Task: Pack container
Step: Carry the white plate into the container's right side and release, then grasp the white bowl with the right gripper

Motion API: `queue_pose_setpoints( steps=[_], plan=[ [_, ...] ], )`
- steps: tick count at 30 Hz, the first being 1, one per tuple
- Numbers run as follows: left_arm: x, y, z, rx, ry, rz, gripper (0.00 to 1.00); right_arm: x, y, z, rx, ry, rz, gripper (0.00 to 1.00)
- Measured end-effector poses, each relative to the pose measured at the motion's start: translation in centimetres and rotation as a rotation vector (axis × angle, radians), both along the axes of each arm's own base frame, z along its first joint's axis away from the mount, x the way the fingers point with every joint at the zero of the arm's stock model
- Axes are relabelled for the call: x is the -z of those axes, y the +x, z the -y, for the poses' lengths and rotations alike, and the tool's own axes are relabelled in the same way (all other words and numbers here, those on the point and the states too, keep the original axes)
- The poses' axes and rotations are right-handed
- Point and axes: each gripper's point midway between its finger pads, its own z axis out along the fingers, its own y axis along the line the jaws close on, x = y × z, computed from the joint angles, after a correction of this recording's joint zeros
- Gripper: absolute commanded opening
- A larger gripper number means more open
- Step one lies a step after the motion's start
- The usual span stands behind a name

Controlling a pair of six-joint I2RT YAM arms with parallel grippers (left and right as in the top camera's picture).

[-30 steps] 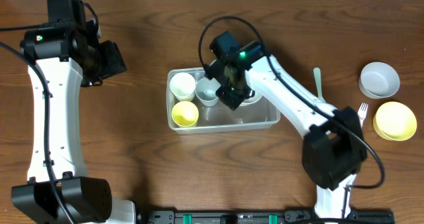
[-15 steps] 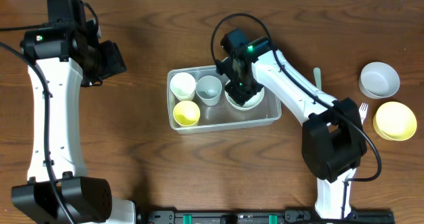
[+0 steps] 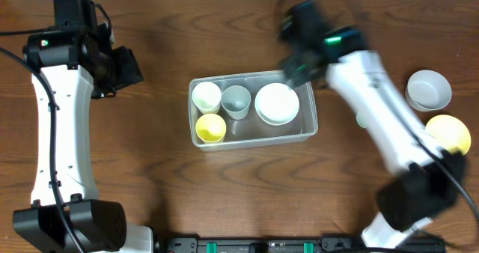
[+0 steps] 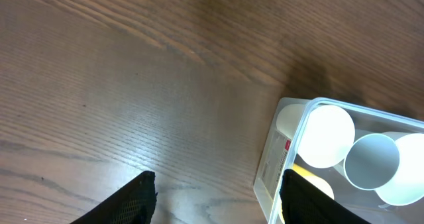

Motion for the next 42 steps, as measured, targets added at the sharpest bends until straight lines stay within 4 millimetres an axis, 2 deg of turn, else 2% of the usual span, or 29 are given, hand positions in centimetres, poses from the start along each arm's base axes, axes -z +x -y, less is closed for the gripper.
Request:
queue_pose_setpoints(
  steps=[2,3,4,5,6,9,10,13,15,18,22,26,28,32,40,42],
  plan=[
    [0.0,0.0,0.0,0.0,0.0,0.0,0.61,-3.9,1.3,4.9,0.133,0.02,0.104,0.76],
    [0.0,0.0,0.0,0.0,0.0,0.0,0.61,-5.4,1.7,8.2,0.216,0.025,0.145,0.78],
    [0.0,0.0,0.0,0.0,0.0,0.0,0.61,-6.2,1.8,10.6,0.278,0.021,0.165,0.8],
    [0.0,0.0,0.0,0.0,0.0,0.0,0.61,-6.5,1.9,14.1,0.363,0.017,0.174,0.82],
    [0.0,0.0,0.0,0.0,0.0,0.0,0.61,-6.4,1.9,15.4,0.395,0.01,0.173,0.82],
    [0.0,0.0,0.0,0.0,0.0,0.0,0.61,-3.3,2.1,21.6,0.538,0.008,0.099,0.82],
    [0.0,0.0,0.0,0.0,0.0,0.0,0.61,-2.2,2.2,22.7,0.564,0.009,0.072,0.82],
    [0.0,0.0,0.0,0.0,0.0,0.001,0.61,3.2,1.9,26.7,0.652,0.015,-0.061,0.82],
    [0.0,0.0,0.0,0.0,0.0,0.0,0.61,6.1,1.3,28.2,0.686,0.018,-0.137,0.83],
    [0.0,0.0,0.0,0.0,0.0,0.0,0.61,9.6,0.7,29.6,0.72,0.025,-0.226,0.84],
    [0.0,0.0,0.0,0.0,0.0,-0.001,0.61,12.9,0.2,30.3,0.736,0.033,-0.302,0.8],
    [0.0,0.0,0.0,0.0,0.0,-0.001,0.61,15.2,0.0,30.1,0.731,0.04,-0.354,0.64],
    [0.0,0.0,0.0,0.0,0.0,-0.002,0.61,16.1,-0.1,29.9,0.73,0.05,-0.375,0.49],
    [0.0,-0.1,0.0,0.0,0.0,-0.003,0.61,16.7,-0.1,29.7,0.729,0.061,-0.389,0.25],
    [0.0,-0.1,0.0,0.0,-0.001,-0.004,0.61,16.7,0.0,29.6,0.724,0.069,-0.387,0.01],
    [0.0,-0.1,0.0,0.0,-0.001,-0.004,0.61,16.7,0.0,29.7,0.726,0.064,-0.386,0.01]
  ],
)
